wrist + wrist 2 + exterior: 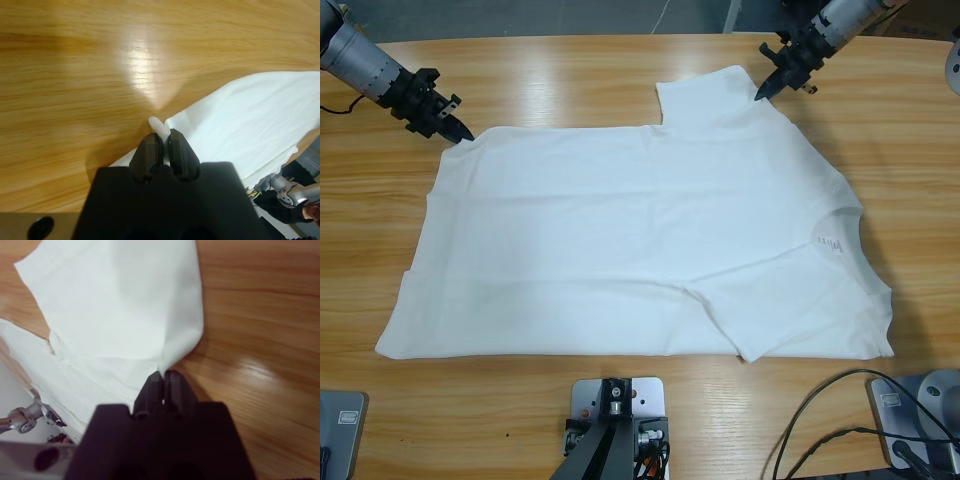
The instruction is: Fold clothes
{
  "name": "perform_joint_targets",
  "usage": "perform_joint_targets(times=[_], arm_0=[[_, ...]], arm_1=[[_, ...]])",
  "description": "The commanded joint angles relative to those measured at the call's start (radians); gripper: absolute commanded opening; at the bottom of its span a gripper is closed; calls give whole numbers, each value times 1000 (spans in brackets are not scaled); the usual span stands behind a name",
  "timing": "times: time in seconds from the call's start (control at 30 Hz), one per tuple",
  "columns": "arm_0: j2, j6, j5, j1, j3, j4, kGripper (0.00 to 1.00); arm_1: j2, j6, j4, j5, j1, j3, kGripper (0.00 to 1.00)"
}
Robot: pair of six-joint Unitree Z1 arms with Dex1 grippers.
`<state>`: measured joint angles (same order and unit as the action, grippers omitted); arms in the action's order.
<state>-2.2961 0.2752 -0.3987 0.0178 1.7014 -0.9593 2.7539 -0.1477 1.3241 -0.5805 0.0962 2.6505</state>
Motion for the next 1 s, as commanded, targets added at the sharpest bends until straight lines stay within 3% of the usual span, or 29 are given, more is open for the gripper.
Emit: perform_joint_targets(times=[0.03,0.5,1.0], arm_0=[[-75,-19,-27,9,9,-13,0],[-74,-24,-43,14,1,-18,0],[51,-30,-40,-27,-37,-19,0]], arm_1=[[69,-13,6,1,7,496,0],[62,-10,24,-6,7,494,0],[-58,12,98,22,14,463,0]])
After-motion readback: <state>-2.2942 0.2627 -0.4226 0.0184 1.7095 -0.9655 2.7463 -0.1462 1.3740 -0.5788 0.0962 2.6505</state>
